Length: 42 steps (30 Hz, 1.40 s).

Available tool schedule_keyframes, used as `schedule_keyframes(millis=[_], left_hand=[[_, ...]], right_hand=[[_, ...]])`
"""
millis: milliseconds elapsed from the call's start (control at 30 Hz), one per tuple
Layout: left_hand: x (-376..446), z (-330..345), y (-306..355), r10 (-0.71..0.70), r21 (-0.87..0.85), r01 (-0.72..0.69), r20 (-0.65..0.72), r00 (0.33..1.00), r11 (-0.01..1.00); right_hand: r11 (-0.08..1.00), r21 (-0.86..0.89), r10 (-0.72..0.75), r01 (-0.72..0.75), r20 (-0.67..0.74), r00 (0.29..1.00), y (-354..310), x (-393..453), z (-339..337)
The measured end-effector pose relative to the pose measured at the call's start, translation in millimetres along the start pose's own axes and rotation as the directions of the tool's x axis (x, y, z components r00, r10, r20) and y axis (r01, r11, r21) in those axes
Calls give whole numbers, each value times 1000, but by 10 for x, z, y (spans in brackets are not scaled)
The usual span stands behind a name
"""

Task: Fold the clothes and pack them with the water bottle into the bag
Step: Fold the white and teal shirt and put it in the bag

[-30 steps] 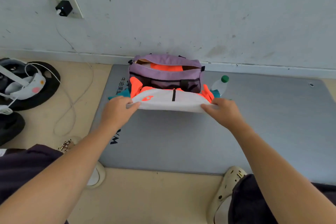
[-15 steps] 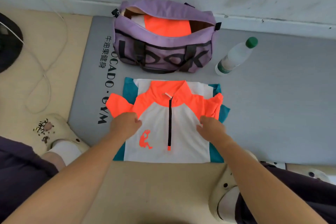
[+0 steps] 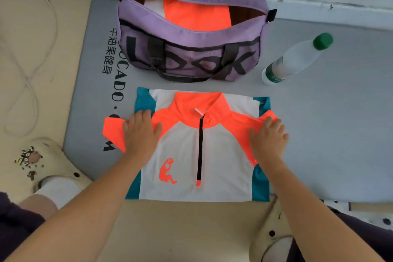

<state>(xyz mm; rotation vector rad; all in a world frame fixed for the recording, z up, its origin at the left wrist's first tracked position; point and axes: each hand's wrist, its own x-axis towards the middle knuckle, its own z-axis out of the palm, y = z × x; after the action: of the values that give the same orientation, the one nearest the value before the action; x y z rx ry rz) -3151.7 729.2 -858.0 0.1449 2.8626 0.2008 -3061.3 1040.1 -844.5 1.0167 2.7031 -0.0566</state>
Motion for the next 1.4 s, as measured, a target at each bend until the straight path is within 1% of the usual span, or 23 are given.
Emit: schedule_keyframes(millis=[67, 133, 200, 267, 400, 467, 600, 667, 733, 767, 800, 833, 867, 900, 933, 1000, 1100, 1167, 1233, 1267, 1300, 1333, 1400], left_hand=[[128, -34, 90, 78, -61, -77, 8, 997, 995], [240, -68, 151, 32, -109, -27, 44, 999, 994], [337, -83, 168, -59, -148, 73, 97, 994, 986], [414, -81, 163, -83, -171, 108, 146, 986, 979], [486, -72, 141, -9, -323, 51, 132, 991, 945], [506, -60, 125, -3, -359, 40, 102, 995, 932], [531, -51, 142, 2, -326, 28, 90, 996, 945], [505, -81, 195, -2, -247, 15, 53, 999, 969], [438, -116, 287, 80, -96, -83, -44, 996, 992], [381, -131, 368, 200, -37, -203, -77, 977, 978], [307, -132, 474, 357, -6, -359, -81, 931, 933], [218, -108, 592, 511, -2, -512, -49, 858, 859], [122, -61, 709, 621, -12, -621, 18, 784, 784], [32, -9, 817, 666, -16, -669, 113, 737, 743], [-35, 52, 904, 652, -9, -666, 210, 728, 746], [-117, 173, 1001, 549, 3, -584, 337, 765, 812], [-189, 261, 1069, 464, -22, -495, 389, 796, 869], [-216, 287, 1119, 436, -18, -471, 414, 799, 882], [-223, 307, 1163, 402, -10, -444, 443, 801, 896], [-223, 315, 1180, 390, -7, -435, 454, 801, 900], [-227, 322, 1189, 383, -3, -430, 462, 800, 903], [-231, 329, 1192, 378, 1, -429, 468, 799, 903], [-242, 333, 1189, 374, 10, -431, 477, 795, 902]], right_hand=[[985, 88, -146, 148, -20, 989, -151, 107, -69], [952, 196, -246, 234, 41, 968, -313, 191, -99], [945, 268, -231, 188, 142, 962, -435, 273, -92], [951, 279, -193, 129, 215, 957, -494, 347, -66], [963, 213, -226, 167, 294, 929, -456, 425, -12], [960, 230, -226, 158, 309, 924, -417, 444, 8], [955, 274, -199, 112, 311, 929, -385, 435, 27], [948, 296, -202, 113, 291, 935, -362, 431, 19], [934, 340, -219, 113, 292, 931, -321, 441, 1], [922, 371, -234, 113, 299, 925, -294, 450, -8], [907, 405, -253, 115, 307, 918, -262, 463, -17], [894, 432, -271, 116, 317, 909, -227, 477, -25], [886, 449, -287, 118, 330, 900, -184, 491, -39], [883, 454, -299, 121, 344, 890, -136, 506, -55], [886, 446, -308, 128, 360, 880, -79, 525, -72], [919, 347, -332, 188, 421, 844, 76, 577, -118], [937, 81, -315, 341, 621, 718, 326, 658, -263], [935, 0, -241, 354, 731, 638, 480, 698, -393], [941, -69, -154, 332, 786, 599, 630, 719, -510], [932, -111, -132, 345, 782, 609, 702, 726, -547], [921, -150, -128, 358, 753, 645, 766, 727, -564], [918, -190, -124, 348, 698, 706, 825, 722, -558], [936, -260, -64, 237, 536, 842, 916, 681, -532]])
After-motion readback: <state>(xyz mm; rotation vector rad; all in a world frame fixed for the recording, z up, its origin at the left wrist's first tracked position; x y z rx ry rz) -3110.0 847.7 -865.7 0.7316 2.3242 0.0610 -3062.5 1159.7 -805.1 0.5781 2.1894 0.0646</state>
